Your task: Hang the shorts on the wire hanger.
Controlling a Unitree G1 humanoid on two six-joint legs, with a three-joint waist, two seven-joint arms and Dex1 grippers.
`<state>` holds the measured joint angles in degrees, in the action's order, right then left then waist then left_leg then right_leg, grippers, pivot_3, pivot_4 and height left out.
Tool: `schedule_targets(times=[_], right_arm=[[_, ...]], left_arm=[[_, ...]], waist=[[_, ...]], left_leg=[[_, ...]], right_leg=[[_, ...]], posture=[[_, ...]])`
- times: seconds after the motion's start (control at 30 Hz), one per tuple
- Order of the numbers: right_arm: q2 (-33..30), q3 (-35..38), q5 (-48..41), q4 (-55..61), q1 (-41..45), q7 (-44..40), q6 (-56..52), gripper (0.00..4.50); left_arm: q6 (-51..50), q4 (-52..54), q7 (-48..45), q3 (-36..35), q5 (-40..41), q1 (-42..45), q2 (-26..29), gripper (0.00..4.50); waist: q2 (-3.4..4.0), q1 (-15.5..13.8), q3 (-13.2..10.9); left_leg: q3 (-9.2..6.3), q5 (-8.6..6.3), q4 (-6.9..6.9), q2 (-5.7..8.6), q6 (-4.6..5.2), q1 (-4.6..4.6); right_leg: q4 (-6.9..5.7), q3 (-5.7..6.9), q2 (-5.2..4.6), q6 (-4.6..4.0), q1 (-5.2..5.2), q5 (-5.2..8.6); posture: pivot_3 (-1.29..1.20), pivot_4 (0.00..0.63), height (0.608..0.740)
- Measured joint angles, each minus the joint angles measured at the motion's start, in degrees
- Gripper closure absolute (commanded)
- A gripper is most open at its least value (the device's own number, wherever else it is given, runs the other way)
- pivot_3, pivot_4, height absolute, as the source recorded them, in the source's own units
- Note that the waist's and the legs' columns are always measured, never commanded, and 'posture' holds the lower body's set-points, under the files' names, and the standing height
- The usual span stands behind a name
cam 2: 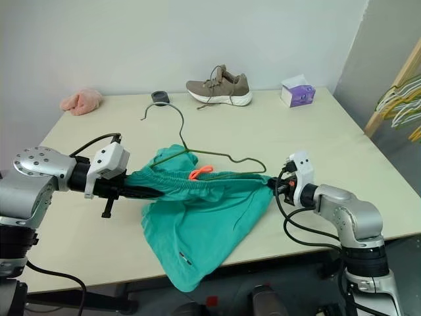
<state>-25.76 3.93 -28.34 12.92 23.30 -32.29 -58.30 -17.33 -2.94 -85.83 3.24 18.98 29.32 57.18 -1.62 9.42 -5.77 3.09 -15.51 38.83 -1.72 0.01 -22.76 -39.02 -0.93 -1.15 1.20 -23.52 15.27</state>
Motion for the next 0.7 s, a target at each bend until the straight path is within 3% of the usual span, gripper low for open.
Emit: schedule_targets(times=[0.5, 0.7], right_arm=[[-2.0, -0.2, -2.7, 3.7, -0.1, 0.0, -2.2, 4.5], [-5.0, -5.3, -1.2, 7.1, 2.9, 0.0, -1.5, 4.5]], left_arm=[[11.6, -8.3, 0.6, 3.8, -7.7, 1.1, 1.3, 4.5], [12.7, -9.2, 2.4, 4.4, -10.2, 1.4, 0.1, 4.5]], waist=[[0.0, 0.0, 0.0], [0.02, 0.1, 0.0]], left_leg=[[0.0, 0.0, -0.01, -0.01, 0.0, -0.01], [0.01, 0.0, -0.01, -0.02, 0.01, -0.01]], right_leg=[[0.01, 0.01, -0.01, 0.0, -0.01, 0.0], [0.0, 0.01, -0.01, 0.08, -0.02, 0.04]], posture=[[-0.19, 0.073, 0.74], [-0.19, 0.073, 0.74]])
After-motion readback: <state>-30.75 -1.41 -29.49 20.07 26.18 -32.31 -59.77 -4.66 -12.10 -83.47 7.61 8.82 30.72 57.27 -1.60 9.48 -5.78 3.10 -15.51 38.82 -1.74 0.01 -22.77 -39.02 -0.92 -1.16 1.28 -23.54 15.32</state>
